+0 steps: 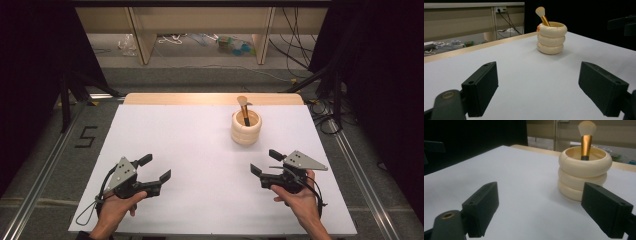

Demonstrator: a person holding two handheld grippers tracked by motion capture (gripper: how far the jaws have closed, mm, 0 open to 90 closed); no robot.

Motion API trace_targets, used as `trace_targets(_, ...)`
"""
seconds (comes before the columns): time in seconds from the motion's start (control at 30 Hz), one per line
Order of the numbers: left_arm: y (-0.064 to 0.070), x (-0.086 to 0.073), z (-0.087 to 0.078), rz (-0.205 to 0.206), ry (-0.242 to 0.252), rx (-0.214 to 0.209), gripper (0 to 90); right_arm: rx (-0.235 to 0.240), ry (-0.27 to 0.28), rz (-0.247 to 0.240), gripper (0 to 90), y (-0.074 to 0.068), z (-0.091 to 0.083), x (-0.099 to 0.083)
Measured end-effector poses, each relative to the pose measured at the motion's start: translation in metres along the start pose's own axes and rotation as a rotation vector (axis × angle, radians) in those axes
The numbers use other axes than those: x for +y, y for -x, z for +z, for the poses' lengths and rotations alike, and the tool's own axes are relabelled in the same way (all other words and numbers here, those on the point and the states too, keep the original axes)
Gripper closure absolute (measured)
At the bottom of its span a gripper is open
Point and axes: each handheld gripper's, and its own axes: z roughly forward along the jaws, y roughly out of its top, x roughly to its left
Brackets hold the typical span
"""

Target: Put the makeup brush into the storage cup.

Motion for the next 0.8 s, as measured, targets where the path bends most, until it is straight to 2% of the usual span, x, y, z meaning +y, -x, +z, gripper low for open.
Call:
trace_targets(0.03,0.000,0.000,0.000,0.000,0.001,0.000,16.0,-0.006,-0.017,-0.007,15.6,0.001,-0.002,0.000)
trace_targets(0.1,0.000,0.000,0.000,0.002,0.000,0.000,16.0,0.003,-0.009,-0.001,15.6,0.001,-0.004,-0.002)
trace_targets(0.13,0.000,0.000,0.000,0.001,0.000,-0.001,16.0,-0.004,-0.024,0.004,15.6,0.000,-0.007,-0.002)
trace_targets(0.33,0.000,0.000,0.000,-0.001,-0.002,0.001,16.0,0.004,-0.027,-0.004,15.6,0.000,-0.010,-0.006)
trace_targets(0.37,0.000,0.000,0.000,0.009,-0.002,0.000,16.0,0.005,-0.027,0.004,15.6,0.000,-0.010,-0.006)
trace_targets(0.43,0.000,0.000,0.000,0.008,-0.003,0.000,16.0,0.003,-0.030,-0.001,15.6,0.000,-0.011,-0.007)
trace_targets(0.47,0.001,0.000,0.000,-0.001,-0.002,0.001,16.0,0.017,-0.023,-0.002,15.6,-0.001,-0.011,-0.007)
trace_targets(0.57,0.000,0.000,0.000,0.011,-0.002,-0.001,16.0,0.014,-0.022,-0.022,15.6,-0.001,-0.013,-0.008)
trace_targets(0.8,0.001,0.000,0.001,0.008,-0.001,-0.006,16.0,0.019,-0.024,-0.030,15.6,-0.004,-0.021,-0.012)
